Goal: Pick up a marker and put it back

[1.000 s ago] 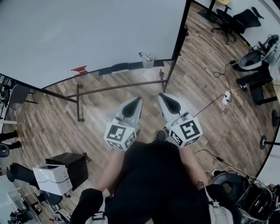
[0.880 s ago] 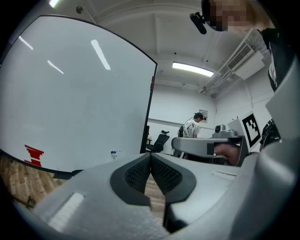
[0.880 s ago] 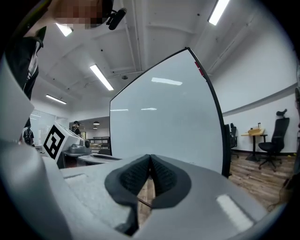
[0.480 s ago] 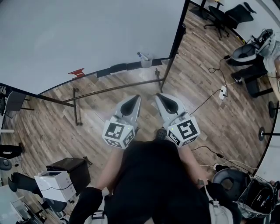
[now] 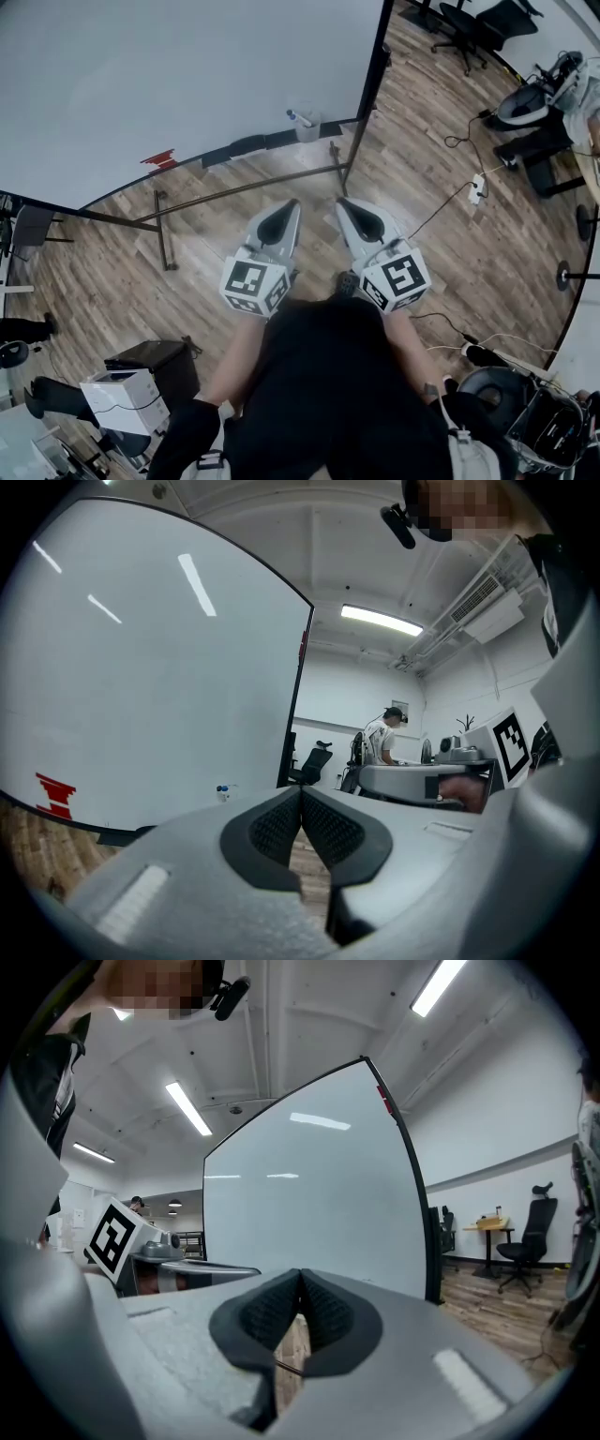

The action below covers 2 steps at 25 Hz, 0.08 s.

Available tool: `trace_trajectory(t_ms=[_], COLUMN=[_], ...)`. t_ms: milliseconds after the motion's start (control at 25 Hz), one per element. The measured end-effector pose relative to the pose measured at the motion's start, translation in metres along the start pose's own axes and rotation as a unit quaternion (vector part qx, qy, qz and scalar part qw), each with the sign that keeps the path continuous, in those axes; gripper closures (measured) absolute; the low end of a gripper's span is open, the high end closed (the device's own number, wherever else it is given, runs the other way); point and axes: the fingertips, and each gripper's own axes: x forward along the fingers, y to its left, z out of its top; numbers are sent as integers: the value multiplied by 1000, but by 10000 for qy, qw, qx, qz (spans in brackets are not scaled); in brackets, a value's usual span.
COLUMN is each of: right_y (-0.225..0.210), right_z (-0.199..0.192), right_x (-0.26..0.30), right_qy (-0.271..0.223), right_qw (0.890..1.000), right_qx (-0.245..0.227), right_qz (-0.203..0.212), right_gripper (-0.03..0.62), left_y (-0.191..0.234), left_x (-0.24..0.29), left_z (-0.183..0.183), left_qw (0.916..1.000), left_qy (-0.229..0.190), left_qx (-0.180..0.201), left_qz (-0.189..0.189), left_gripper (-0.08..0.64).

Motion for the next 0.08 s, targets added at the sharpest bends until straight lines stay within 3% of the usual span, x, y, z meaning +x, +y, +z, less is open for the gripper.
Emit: trace_trajectory(t_ms=[80], right_y=[-4], right_z=[-1], right_x=[-2], right_qy=[13], right_qw=[10000], right_qx=[11], right_qz=[-32], right_gripper=[591], left_y=[-1], left_x=[2], left_z=[-1], left_qw=[10000], left_qy=[11], left_qx=[2], left_qz=[11], left_gripper=[549])
